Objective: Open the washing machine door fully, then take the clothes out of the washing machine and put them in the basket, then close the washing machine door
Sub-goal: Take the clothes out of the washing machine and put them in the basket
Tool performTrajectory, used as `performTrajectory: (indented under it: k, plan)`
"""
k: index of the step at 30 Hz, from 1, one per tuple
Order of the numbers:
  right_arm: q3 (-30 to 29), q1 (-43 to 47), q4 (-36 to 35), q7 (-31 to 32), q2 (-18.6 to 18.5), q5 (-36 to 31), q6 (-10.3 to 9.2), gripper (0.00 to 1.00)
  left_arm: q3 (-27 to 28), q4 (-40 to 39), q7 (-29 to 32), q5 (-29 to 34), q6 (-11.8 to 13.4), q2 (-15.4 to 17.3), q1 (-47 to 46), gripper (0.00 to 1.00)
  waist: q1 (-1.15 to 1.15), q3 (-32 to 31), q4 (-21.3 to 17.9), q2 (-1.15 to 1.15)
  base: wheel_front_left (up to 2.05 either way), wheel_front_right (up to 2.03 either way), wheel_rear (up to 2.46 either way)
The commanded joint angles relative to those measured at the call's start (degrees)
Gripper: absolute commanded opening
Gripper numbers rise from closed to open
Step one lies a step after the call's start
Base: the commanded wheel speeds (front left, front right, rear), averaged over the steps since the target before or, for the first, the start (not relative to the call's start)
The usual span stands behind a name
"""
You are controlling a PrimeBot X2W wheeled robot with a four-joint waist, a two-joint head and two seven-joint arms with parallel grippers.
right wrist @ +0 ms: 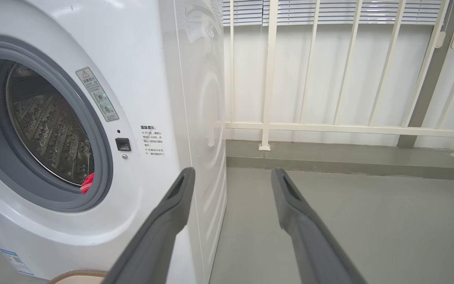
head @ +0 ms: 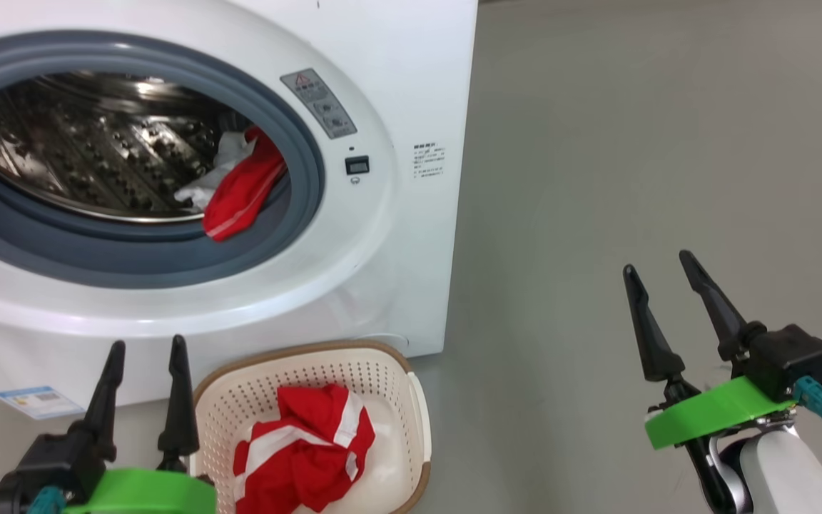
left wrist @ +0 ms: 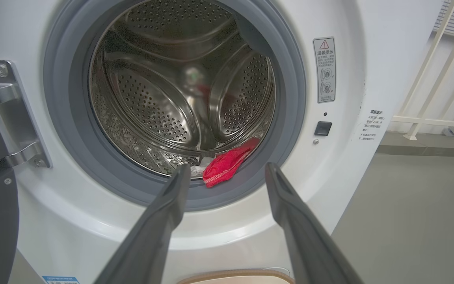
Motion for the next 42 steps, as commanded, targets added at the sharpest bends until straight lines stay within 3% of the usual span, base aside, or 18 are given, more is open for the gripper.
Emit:
performTrajectory:
  k: [1,33,42]
  plan:
    - [0.88,0.32,-1.83,-0.37,0.07,-0.36,0.19,1.0,2.34,-2.45,-0.68,0.61,0.27,1.09,0.57,1.0,0.0,-1.24,-0.2,0.0,0.0,0.0,0.0]
    - [0.43,4.15,-2.86,-0.37,0.77,-0.43,0.19,1.0,3.45,-4.33,-0.68,1.43,0.13,0.3,6.47,1.0,0.0,-3.81,-0.53,0.0,0.0,0.0,0.0]
    - [0.38,3.55,-3.18,-0.37,0.39,-0.37,0.19,1.0,4.18,-2.73,-0.66,-0.2,2.15,-0.2,5.42,1.0,0.0,-2.06,-0.25,0.0,0.0,0.0,0.0]
